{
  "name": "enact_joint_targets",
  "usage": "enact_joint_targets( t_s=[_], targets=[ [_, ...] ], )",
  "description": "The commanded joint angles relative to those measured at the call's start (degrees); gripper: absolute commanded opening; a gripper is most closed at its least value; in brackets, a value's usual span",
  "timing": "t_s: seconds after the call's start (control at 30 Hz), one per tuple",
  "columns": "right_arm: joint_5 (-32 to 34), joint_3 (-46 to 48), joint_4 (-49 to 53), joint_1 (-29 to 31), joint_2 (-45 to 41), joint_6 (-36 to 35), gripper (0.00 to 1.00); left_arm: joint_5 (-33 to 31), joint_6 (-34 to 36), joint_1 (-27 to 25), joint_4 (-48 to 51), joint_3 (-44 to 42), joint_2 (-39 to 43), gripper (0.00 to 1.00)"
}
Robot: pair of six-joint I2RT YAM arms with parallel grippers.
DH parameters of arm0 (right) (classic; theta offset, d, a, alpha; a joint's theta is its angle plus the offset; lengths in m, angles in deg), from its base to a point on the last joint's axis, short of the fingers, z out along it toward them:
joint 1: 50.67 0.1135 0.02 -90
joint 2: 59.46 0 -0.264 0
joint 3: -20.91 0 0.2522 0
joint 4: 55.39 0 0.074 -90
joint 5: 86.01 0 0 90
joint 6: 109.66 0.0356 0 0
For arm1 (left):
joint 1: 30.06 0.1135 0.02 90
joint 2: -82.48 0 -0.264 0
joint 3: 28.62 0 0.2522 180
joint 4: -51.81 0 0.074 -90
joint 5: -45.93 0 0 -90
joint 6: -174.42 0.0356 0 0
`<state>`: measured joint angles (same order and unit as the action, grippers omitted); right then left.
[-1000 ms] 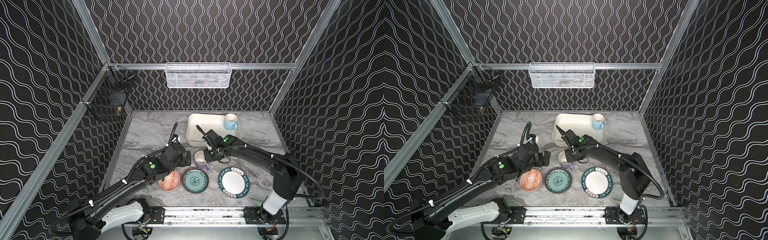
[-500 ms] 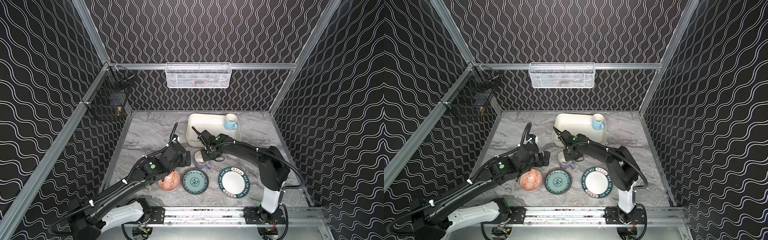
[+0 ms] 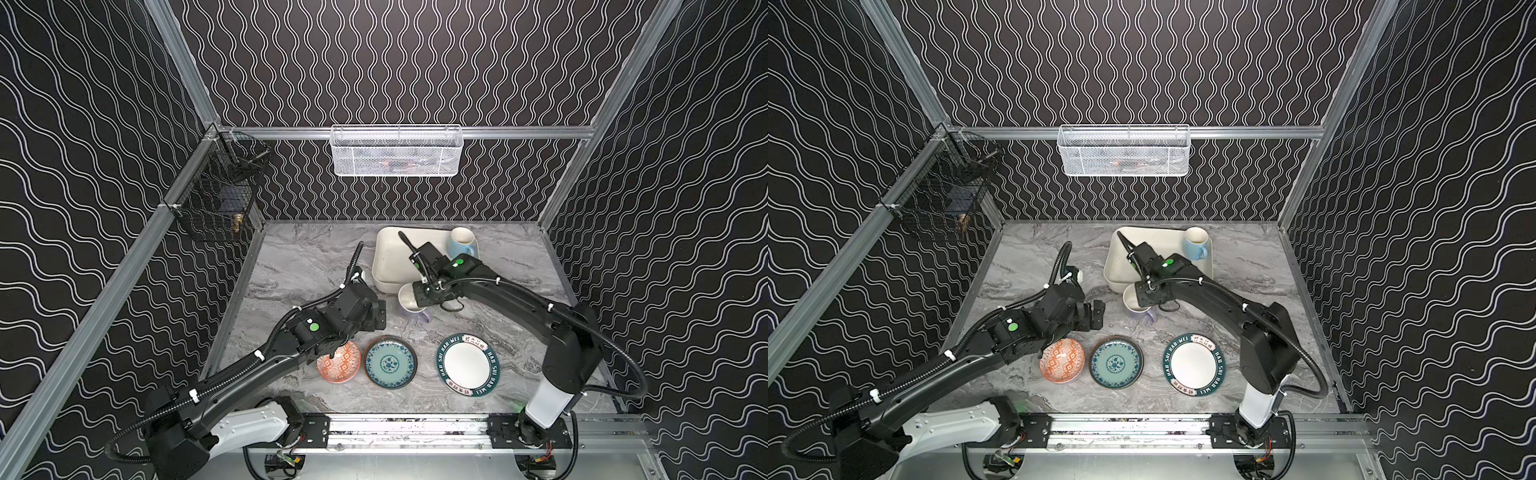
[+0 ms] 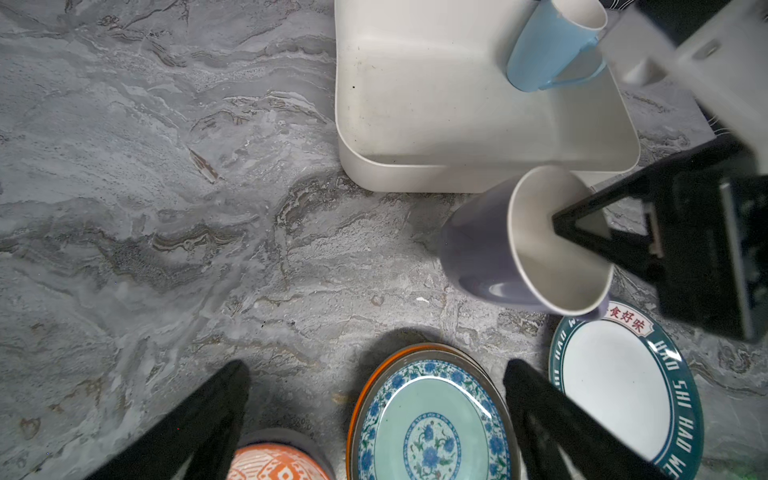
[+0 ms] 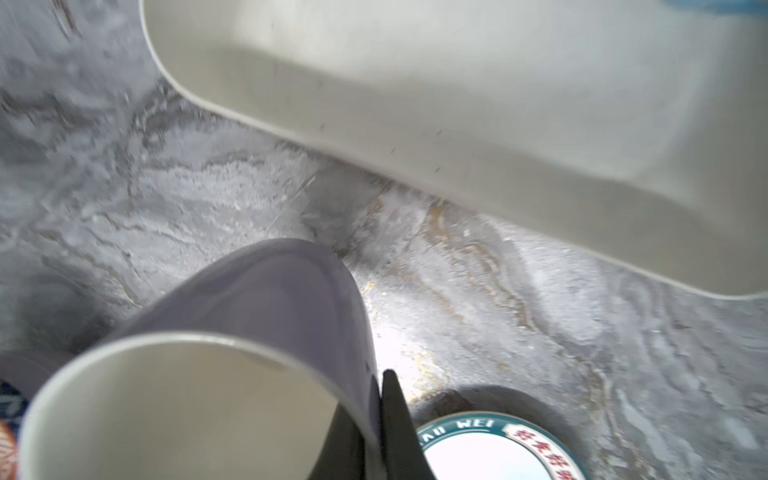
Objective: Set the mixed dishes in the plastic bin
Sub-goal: 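Lift the lavender mug with the right gripper and lower it into the bin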
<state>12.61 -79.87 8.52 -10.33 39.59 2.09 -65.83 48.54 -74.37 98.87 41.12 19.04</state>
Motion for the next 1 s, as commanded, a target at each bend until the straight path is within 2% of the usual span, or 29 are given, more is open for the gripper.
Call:
enact_joint_targets(
  t_s=[0.0,0.23,0.43,0.63,0.97],
  targets=[
    [1.57,-2.31,1.13,-3.07,-1.85,-1.07,0.03,0.74,0.72,0.02,-1.65,1.38,-0.83,0.99],
    [2.09,-6.26,-0.24,-13.96,0.21,-3.39,0.04,1.88,2.34,-0.02,-3.19,3.65,-3.44,0.99],
    [3.8,-15.08,3.3,-21.15,11.75,-4.66,0.04,4.48,3.39,0.02,-5.13,4.72,-6.77,0.99],
    [3.18,-15.55,1.46,-24.52,16.48,-5.58,0.04,4.54,4.55,0.0,-6.01,5.88,-9.62,0.99],
    [3.97,-15.98,1.08,-26.59,21.28,-6.17,0.08,8.48,4.78,0.0,-7.73,6.15,-13.43,0.99]
  ],
)
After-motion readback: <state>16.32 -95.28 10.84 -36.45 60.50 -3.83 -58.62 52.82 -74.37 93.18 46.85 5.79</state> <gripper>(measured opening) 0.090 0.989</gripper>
